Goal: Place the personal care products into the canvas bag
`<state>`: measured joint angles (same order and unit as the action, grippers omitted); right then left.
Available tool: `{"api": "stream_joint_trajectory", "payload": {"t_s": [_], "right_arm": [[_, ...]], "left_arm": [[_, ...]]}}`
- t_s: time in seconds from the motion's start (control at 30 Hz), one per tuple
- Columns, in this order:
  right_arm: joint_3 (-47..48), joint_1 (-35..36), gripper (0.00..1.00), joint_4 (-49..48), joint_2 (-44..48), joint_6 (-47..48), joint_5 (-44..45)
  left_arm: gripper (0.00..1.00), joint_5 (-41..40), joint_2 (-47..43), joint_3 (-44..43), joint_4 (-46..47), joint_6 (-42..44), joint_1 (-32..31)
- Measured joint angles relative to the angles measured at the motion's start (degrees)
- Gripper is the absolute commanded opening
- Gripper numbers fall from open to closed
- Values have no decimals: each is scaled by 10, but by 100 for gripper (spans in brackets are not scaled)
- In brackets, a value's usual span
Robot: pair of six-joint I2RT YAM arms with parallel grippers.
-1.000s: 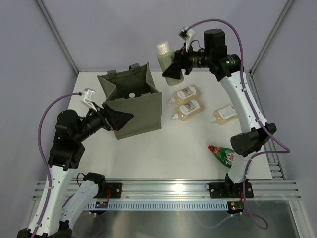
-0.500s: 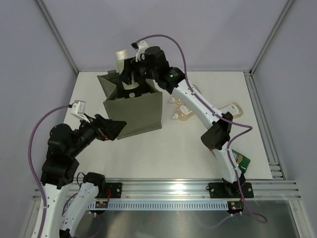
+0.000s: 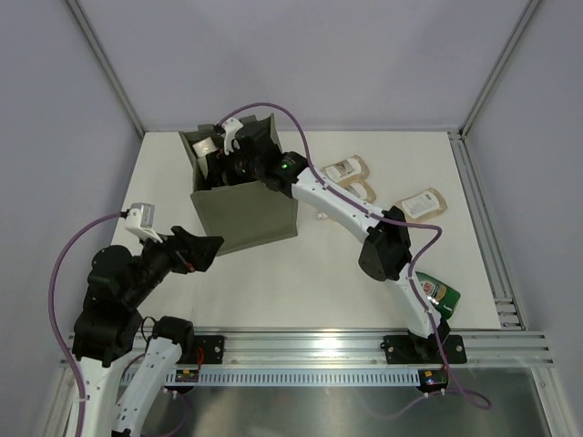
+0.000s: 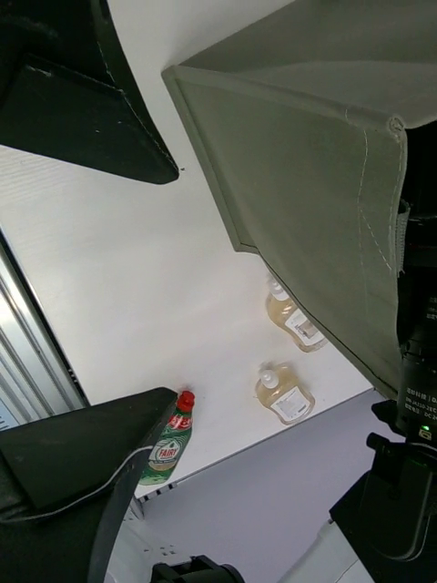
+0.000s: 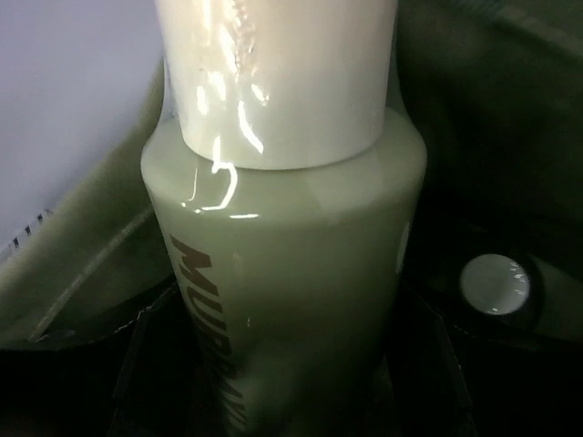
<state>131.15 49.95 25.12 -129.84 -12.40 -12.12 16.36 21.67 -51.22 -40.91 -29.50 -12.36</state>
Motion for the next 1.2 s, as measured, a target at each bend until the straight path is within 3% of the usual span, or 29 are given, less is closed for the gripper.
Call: {"api": "stream_joint_trajectory", "payload": {"t_s": [0.17,0.2,0.3,0.57,0.97,1.2], "right_arm": [[0,2,35,0,-32,17,-30],[0,0,48,0,-39,23,-39],[0,-3,70,0,-57,52,-77],[9,-6,99,1,-86,131,-154],[67,-24,99,14,-71,180,-236],[79,-88,99,90,26,203,-341]], "left_arm": [[99,-14,-14,2,-12,10,0],[99,-17,-17,3,-16,11,0],[99,-20,-24,6,-21,13,0],[99,-21,-26,16,-28,15,0],[99,2,-11,21,0,16,0],[99,89,80,17,77,26,0]]}}
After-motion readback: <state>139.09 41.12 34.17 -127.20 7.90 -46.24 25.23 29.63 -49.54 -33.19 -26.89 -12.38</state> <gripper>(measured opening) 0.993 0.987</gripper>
